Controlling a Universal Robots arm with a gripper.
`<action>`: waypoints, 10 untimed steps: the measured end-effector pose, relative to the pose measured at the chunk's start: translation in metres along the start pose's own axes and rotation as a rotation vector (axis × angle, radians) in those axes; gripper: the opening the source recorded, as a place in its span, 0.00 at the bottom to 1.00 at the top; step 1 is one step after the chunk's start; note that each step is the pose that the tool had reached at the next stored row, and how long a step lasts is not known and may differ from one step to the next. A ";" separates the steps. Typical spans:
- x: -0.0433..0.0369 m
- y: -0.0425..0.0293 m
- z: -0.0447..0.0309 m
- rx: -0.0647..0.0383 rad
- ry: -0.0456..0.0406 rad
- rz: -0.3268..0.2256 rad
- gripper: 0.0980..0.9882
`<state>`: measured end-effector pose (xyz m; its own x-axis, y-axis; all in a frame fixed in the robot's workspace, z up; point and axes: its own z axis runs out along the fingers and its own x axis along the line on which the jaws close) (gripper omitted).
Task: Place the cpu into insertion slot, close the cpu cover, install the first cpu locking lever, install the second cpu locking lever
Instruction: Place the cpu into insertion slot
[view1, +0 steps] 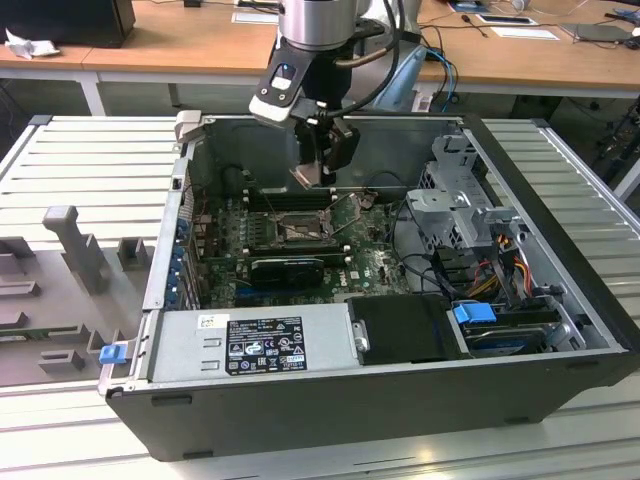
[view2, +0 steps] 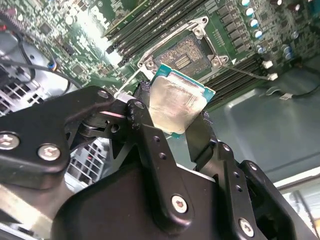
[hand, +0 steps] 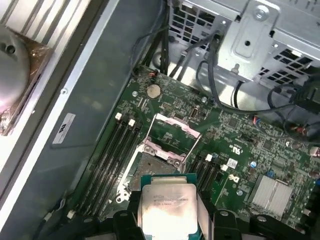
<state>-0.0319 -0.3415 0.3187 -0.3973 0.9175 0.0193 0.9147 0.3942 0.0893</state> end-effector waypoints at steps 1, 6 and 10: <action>0.0000 0.0000 0.0006 0.000 -0.0015 0.016 0.48; -0.0001 -0.0003 0.0033 -0.002 -0.0081 0.090 0.48; -0.0001 -0.0005 0.0051 -0.003 -0.0131 0.145 0.48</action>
<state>-0.0319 -0.3415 0.3136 -0.2598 0.9655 0.0192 0.9623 0.2571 0.0892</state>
